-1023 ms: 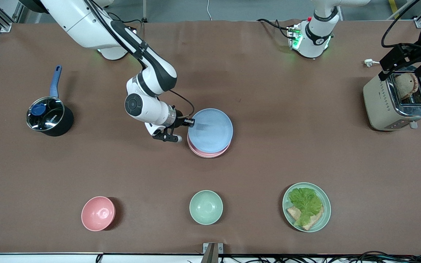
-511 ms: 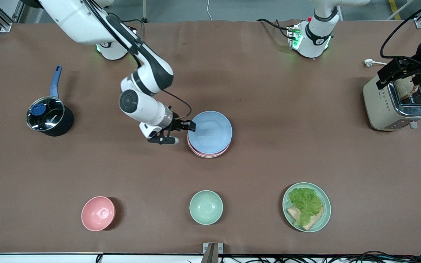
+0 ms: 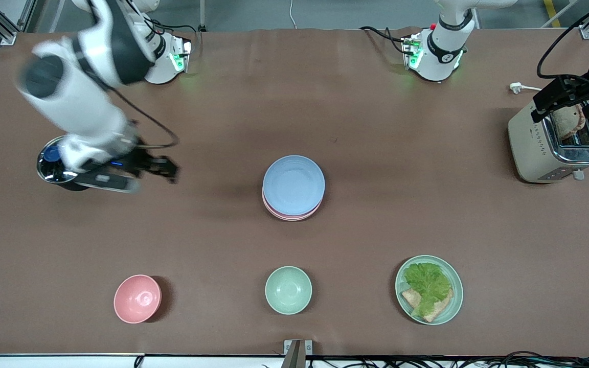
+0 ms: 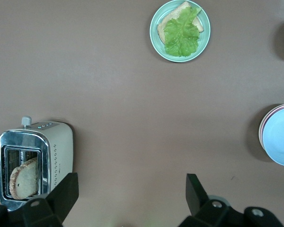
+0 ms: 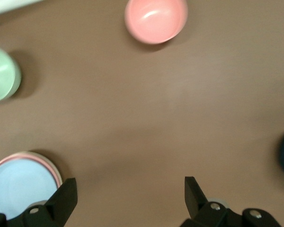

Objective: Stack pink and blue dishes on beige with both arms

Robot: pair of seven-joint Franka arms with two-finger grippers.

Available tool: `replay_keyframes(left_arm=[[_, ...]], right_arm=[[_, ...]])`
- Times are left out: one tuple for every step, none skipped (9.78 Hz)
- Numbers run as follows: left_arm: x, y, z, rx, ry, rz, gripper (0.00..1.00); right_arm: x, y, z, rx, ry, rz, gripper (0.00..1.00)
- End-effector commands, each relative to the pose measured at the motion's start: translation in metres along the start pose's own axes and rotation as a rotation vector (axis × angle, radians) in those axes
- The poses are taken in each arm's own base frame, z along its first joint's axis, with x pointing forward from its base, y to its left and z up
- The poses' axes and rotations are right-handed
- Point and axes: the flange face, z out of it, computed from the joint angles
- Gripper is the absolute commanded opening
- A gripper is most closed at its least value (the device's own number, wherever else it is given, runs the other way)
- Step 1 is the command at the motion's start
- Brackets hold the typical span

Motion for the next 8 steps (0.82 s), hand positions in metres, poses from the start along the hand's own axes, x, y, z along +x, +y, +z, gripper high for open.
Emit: replay_keyframes(left_arm=[[-0.001,0.002,0.011,-0.007,-0.016,0.018,1.0],[0.0,0.001,0.01,-0.011,-0.015,0.013,1.0],[0.0,0.0,0.01,-0.02,-0.016,0.009,1.0],[0.0,0.001,0.009,-0.027,-0.016,0.008,1.0],[-0.001,0.002,0.009,-0.025,-0.017,0.002,1.0],[-0.003,0.002,0.008,-0.025,-0.016,0.0,1.0],[-0.004,0.002,0.009,-0.026,-0.019,0.002,1.0],[-0.005,0.001,0.01,-0.022,-0.021,0.017,1.0]], right_arm=[[0.031,0.073,-0.055,-0.04,0.011,0.026,1.0],[0.038,0.099,-0.087,-0.052,-0.008,-0.006,1.0],[0.038,0.116,-0.11,-0.062,-0.033,-0.001,1.0],[0.036,0.126,-0.128,-0.065,-0.044,-0.023,1.0],[0.035,0.137,-0.142,-0.058,-0.057,-0.11,1.0],[0.034,0.139,-0.141,-0.048,-0.078,-0.164,1.0],[0.034,0.137,-0.138,-0.048,-0.079,-0.165,1.0],[0.034,0.138,-0.138,-0.051,-0.084,-0.163,1.0]])
